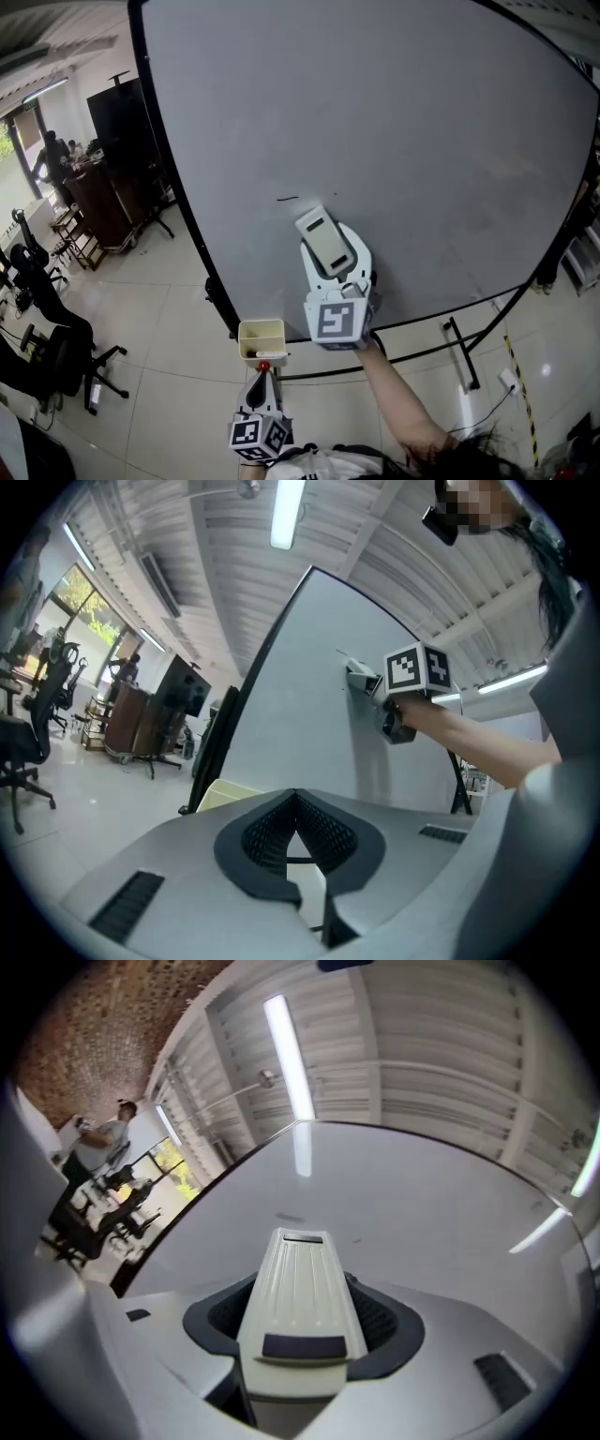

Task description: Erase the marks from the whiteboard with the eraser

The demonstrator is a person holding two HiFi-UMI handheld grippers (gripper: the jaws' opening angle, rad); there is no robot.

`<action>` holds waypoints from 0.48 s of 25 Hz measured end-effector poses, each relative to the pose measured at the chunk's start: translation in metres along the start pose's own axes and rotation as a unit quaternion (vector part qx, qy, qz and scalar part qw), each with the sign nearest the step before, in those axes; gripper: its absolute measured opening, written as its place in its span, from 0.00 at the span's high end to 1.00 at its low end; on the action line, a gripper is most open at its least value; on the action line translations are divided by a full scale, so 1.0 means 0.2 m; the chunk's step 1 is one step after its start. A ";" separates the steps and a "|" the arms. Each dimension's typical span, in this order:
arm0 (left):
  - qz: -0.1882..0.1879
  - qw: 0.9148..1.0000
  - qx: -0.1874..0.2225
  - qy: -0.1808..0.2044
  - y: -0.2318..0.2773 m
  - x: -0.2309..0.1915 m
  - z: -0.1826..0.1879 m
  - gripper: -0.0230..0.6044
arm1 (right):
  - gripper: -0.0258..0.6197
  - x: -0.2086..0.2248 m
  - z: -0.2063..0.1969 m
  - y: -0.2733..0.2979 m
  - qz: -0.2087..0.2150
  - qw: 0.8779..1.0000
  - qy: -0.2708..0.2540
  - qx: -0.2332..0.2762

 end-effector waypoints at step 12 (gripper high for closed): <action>0.021 1.000 -0.003 -0.008 -0.03 -0.10 -0.03 1.00 | 0.52 0.22 0.05 -0.13 -0.034 0.990 0.133 0.030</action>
Point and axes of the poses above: the fingertips, and each gripper's own axes: y forward along the fingers, x to its right, z out of its top, the point moved 6 cm from there along -y, backward along the fingers, and after that the axes turned 8 degrees about z, right-handed, at the moved point
